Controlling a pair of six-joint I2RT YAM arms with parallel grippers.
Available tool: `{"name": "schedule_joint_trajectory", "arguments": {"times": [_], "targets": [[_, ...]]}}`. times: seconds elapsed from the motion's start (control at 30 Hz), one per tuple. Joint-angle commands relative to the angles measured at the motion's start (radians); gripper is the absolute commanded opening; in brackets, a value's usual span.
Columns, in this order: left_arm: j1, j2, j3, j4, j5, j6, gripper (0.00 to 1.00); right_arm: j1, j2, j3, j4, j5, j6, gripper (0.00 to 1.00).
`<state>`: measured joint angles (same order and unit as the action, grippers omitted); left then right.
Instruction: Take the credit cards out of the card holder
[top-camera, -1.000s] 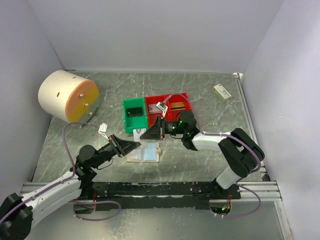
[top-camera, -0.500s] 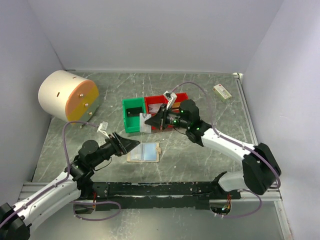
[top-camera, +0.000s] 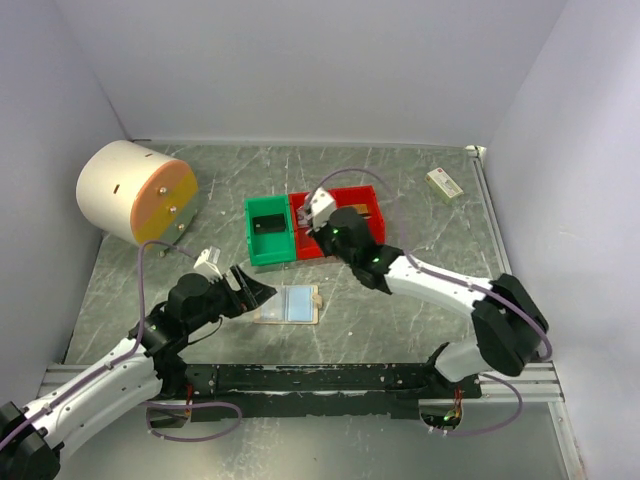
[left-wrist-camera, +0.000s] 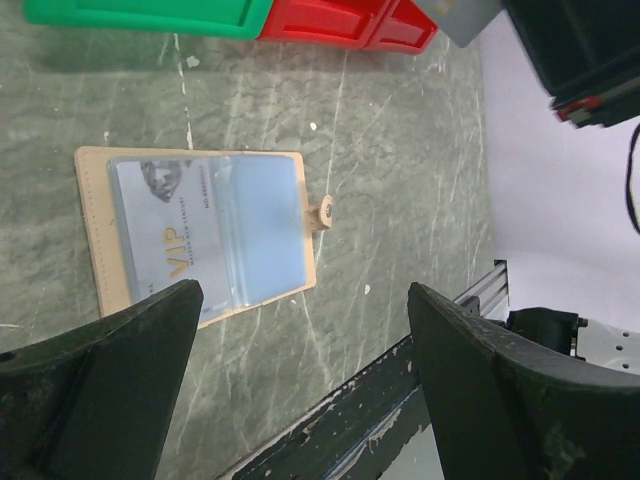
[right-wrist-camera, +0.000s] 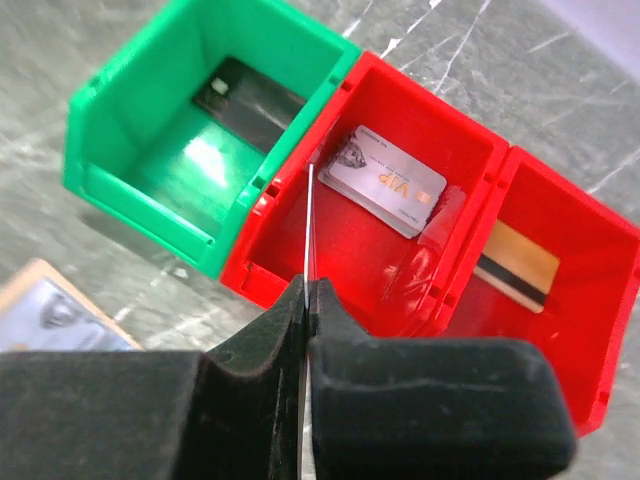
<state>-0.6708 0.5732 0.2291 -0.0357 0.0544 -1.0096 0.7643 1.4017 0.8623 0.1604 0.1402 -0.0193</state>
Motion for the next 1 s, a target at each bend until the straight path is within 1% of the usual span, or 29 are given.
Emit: {"name": "schedule_joint_trajectory", "arguments": {"times": [0.0,0.17,0.3,0.4,0.53,0.7,0.97], "targets": [[0.004,-0.018,0.021,-0.051,-0.031,0.016,0.96,0.085,0.098,0.052,0.055,0.212,-0.35,0.0],[0.004,-0.023,0.049,-0.109,-0.051,0.036,0.96,0.077,0.177,0.086,0.128,0.194,-0.462,0.0],[0.004,-0.02,0.063,-0.132,-0.068,0.042,0.97,0.063,0.259,0.132,0.133,0.176,-0.538,0.0],[0.005,-0.021,0.069,-0.143,-0.076,0.044,1.0,0.039,0.288,0.16,0.129,0.101,-0.586,0.0],[0.004,-0.014,0.079,-0.161,-0.096,0.048,1.0,0.004,0.326,0.173,0.15,0.068,-0.607,0.0],[0.004,0.007,0.083,-0.153,-0.097,0.053,1.0,-0.022,0.363,0.181,0.174,0.022,-0.671,0.0],[0.004,0.03,0.102,-0.163,-0.099,0.067,1.0,-0.038,0.45,0.217,0.202,0.017,-0.75,0.0]]}}
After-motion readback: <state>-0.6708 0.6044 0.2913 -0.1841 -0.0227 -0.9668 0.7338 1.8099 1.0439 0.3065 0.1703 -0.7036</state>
